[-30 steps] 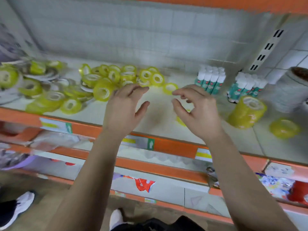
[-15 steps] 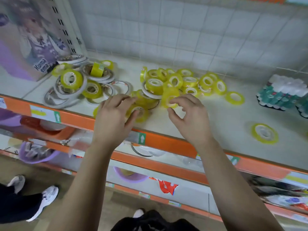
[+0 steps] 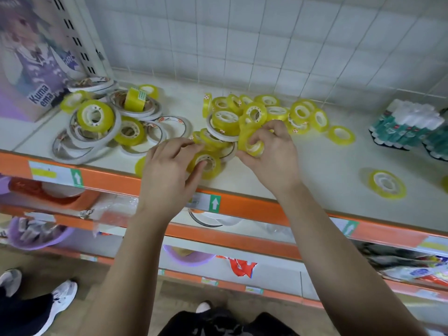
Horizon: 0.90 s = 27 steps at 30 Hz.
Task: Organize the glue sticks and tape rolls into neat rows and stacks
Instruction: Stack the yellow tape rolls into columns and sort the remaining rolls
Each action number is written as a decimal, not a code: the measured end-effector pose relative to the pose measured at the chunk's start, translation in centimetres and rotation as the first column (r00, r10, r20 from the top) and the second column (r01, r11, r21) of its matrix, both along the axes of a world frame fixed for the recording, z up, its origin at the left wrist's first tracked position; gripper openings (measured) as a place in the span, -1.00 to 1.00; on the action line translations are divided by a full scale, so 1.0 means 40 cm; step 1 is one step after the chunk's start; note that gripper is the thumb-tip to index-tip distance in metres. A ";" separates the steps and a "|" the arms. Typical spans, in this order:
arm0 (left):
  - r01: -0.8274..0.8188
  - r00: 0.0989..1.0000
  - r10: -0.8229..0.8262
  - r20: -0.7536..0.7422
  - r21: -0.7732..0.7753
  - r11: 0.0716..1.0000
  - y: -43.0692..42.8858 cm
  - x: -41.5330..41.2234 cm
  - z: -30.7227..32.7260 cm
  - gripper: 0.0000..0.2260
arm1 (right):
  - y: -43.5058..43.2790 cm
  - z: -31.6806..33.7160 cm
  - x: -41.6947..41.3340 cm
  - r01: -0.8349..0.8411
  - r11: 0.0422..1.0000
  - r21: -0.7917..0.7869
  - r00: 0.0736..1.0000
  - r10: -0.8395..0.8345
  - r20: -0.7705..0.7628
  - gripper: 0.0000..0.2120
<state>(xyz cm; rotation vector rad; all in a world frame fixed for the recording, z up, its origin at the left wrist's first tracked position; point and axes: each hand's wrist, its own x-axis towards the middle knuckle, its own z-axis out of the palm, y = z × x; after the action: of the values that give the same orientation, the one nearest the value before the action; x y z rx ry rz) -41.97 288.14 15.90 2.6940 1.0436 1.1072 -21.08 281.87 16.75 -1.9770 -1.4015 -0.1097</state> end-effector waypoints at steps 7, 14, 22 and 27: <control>0.018 0.999 -0.018 0.032 -0.016 1.000 0.004 -0.006 -0.002 -0.76 | 0.000 -0.005 0.000 0.008 0.999 0.040 1.000 -0.008 0.005 -0.74; 0.043 0.998 -0.043 0.039 0.003 0.999 -0.008 -0.003 -0.002 -0.81 | -0.029 -0.005 0.012 -0.022 0.996 0.088 1.000 0.023 -0.015 -0.76; 0.080 0.996 -0.080 0.037 0.008 0.997 -0.018 0.007 0.007 -0.89 | -0.067 0.000 0.020 -0.032 0.993 0.116 0.998 0.038 -0.049 -0.78; 0.057 0.997 -0.060 -0.053 -0.054 0.997 -0.017 0.019 0.006 -0.79 | -0.100 0.002 0.026 -0.025 0.992 0.121 0.998 0.032 -0.056 -0.76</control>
<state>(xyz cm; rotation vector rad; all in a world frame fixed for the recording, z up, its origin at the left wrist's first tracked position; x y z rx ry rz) -41.22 287.48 16.15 2.7093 0.9792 0.9887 -20.03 277.85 16.84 -1.8465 -1.3543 -0.1198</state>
